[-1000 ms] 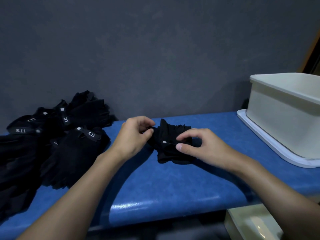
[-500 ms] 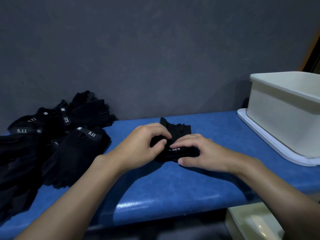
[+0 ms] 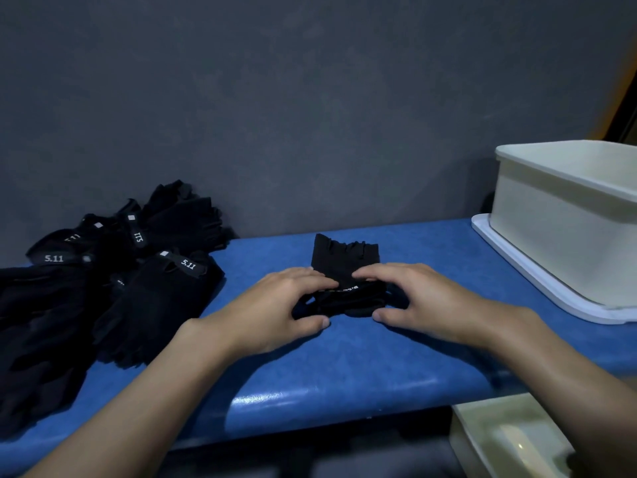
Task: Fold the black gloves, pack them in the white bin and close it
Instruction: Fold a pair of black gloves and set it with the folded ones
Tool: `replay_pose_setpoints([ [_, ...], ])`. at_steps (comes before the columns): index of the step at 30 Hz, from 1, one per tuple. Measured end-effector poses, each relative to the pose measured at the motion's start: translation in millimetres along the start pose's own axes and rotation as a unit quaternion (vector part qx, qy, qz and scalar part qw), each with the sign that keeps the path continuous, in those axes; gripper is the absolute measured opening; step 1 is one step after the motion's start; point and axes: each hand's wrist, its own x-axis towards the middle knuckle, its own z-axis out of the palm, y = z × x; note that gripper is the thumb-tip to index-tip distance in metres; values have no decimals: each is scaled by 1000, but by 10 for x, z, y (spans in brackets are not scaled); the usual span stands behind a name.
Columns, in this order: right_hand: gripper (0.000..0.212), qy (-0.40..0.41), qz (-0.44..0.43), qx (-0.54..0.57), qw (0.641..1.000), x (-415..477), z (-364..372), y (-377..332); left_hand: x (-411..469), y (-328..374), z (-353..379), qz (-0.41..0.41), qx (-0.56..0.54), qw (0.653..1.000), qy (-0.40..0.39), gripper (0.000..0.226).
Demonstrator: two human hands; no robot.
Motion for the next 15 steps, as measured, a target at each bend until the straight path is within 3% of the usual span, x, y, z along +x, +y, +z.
replay_pose_setpoints([
  [4, 28, 38, 3, 7, 999, -11, 19, -47, 1, 5, 7, -4, 14, 1000, 21, 63],
  [9, 21, 65, 25, 31, 997, 2, 34, -37, 12, 7, -16, -24, 13, 999, 23, 76],
  [15, 18, 108, 44, 156, 981, 6, 2, -25, 61, -4, -1, -9, 19, 995, 99, 33],
])
